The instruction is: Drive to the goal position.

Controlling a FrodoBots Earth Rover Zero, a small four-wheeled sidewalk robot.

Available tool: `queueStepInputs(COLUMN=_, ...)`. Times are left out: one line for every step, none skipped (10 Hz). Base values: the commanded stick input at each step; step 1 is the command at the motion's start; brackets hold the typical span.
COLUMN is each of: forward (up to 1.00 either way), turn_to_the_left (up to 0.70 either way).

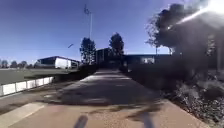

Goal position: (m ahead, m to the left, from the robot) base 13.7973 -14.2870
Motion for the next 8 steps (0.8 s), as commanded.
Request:
queueStepInputs(forward=1.0, turn_to_the_left=0.0)
queueStepInputs(forward=1.0, turn_to_the_left=0.0)
queueStepInputs(forward=1.0, turn_to_the_left=0.1)
queueStepInputs(forward=1.0, turn_to_the_left=0.27)
queueStepInputs(forward=1.0, turn_to_the_left=0.35)
queueStepInputs(forward=1.0, turn_to_the_left=0.17)
queueStepInputs(forward=1.0, turn_to_the_left=0.0)
queueStepInputs(forward=1.0, turn_to_the_left=0.0)
